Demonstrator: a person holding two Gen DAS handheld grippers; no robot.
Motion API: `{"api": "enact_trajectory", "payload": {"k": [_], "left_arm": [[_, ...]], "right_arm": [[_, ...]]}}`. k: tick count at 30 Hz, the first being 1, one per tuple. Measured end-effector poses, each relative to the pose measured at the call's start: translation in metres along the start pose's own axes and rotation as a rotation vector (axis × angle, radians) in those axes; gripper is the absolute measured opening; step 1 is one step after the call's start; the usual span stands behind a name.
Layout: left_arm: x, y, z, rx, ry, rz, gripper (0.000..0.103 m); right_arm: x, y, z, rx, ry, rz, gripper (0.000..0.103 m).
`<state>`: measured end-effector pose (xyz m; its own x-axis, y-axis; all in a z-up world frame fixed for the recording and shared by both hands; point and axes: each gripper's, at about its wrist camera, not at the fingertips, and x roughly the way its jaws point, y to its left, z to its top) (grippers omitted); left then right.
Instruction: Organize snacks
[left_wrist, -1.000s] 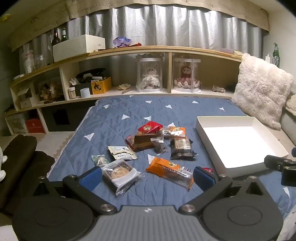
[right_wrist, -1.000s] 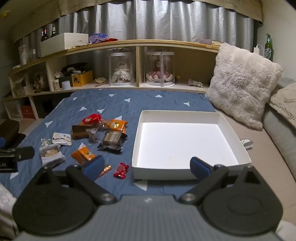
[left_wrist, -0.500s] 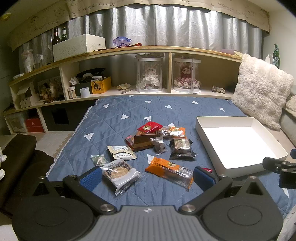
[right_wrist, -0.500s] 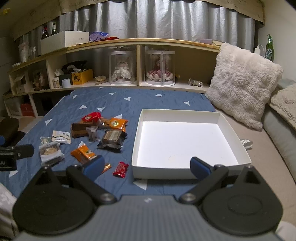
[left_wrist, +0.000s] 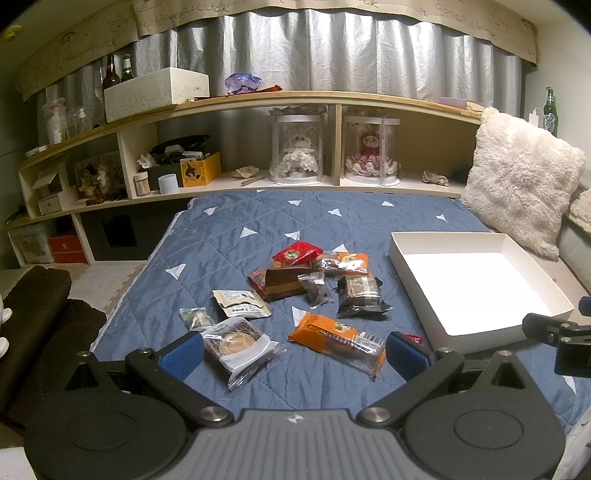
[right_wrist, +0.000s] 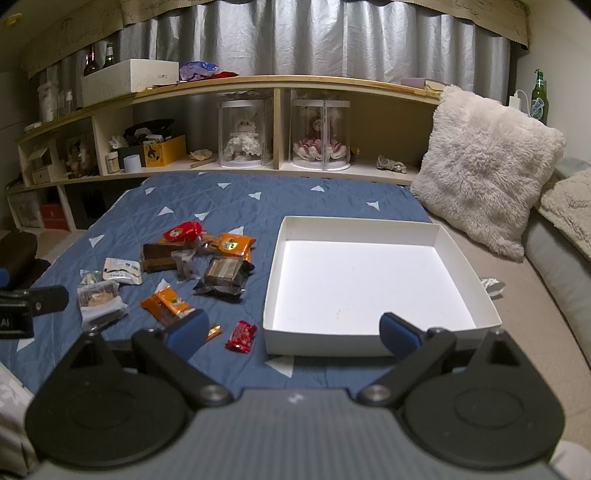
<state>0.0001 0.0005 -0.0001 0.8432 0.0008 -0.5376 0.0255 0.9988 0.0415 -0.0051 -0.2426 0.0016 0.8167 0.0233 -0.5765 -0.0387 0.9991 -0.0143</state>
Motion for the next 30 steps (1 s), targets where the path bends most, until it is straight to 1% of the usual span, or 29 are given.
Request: {"api": "enact_trajectory", "payload": {"k": [6, 30], "left_arm": [[0.0016, -0.0051, -0.0011, 0.003, 0.002, 0.0, 0.103], [0.0016, -0.0044, -0.0006, 0.002, 0.003, 0.0, 0.103]], "right_arm": [[-0.0001, 0.0001, 0.0, -0.001, 0.0, 0.0, 0.1], [0.0005, 0.0, -0.0001, -0.002, 0.002, -0.001, 0.1]]}}
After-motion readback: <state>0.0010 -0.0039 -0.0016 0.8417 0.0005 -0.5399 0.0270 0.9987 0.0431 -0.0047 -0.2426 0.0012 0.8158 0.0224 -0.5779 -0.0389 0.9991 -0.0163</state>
